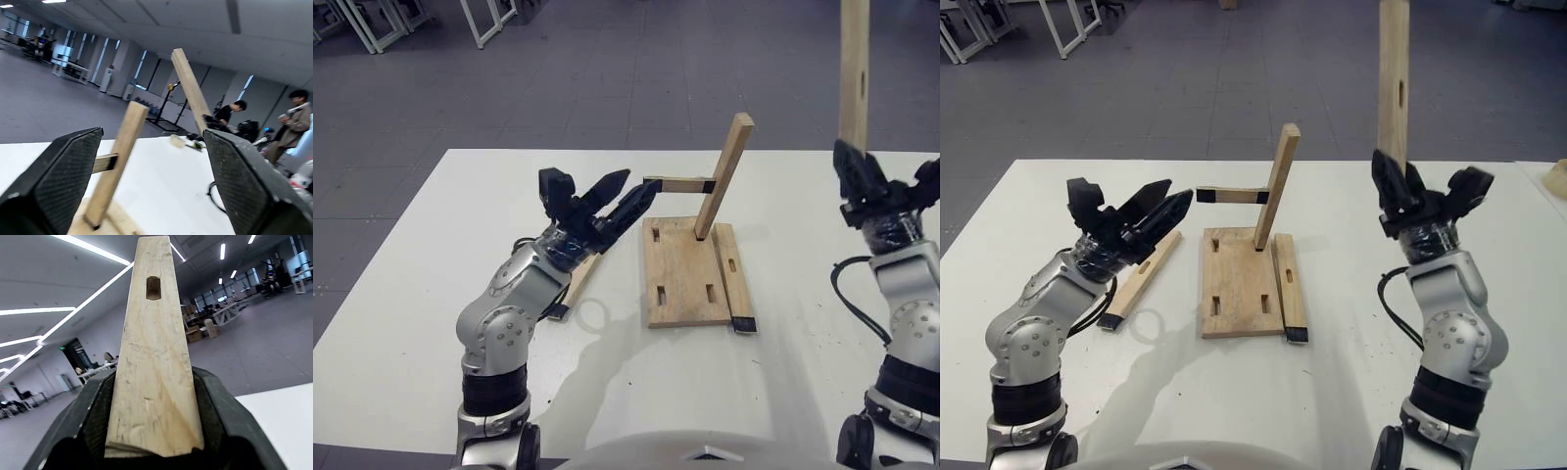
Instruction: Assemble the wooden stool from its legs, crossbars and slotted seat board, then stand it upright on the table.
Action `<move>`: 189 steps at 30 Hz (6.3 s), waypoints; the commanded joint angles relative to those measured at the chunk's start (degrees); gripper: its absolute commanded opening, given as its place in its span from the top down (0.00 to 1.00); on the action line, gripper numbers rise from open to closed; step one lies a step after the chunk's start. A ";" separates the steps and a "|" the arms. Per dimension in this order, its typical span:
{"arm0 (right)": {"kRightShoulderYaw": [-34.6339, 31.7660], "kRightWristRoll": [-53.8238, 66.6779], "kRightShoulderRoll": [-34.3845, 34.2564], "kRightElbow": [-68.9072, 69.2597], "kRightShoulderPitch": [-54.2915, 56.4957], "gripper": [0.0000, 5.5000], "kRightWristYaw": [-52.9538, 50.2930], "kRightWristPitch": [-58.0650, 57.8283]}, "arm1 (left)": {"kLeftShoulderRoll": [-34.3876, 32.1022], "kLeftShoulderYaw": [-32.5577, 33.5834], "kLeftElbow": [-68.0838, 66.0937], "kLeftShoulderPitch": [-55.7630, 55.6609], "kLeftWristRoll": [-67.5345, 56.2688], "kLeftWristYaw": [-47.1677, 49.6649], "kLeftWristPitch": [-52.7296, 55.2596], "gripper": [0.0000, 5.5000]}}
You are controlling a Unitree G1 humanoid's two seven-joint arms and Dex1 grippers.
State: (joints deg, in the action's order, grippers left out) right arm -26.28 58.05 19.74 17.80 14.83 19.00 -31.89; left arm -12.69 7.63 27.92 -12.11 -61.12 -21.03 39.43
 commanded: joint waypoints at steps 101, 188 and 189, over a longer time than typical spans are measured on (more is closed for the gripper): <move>57.93 -76.68 32.50 -40.20 27.68 0.39 36.54 96.89 | -6.28 -5.95 -35.43 -2.72 25.17 -33.44 -21.21 0.62; 53.37 -73.35 8.42 -17.89 8.12 0.59 25.10 22.05 | -11.78 -25.92 -34.47 -16.11 42.26 -31.60 1.45 0.63; 52.41 -72.64 7.65 -17.19 8.63 0.59 24.44 20.96 | -11.62 -25.47 -33.96 -16.20 41.50 -31.77 2.04 0.63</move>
State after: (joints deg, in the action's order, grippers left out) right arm 22.05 -13.25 27.10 3.61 28.75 40.12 -5.42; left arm -24.92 -15.88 -5.15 -30.19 -19.98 -52.86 37.15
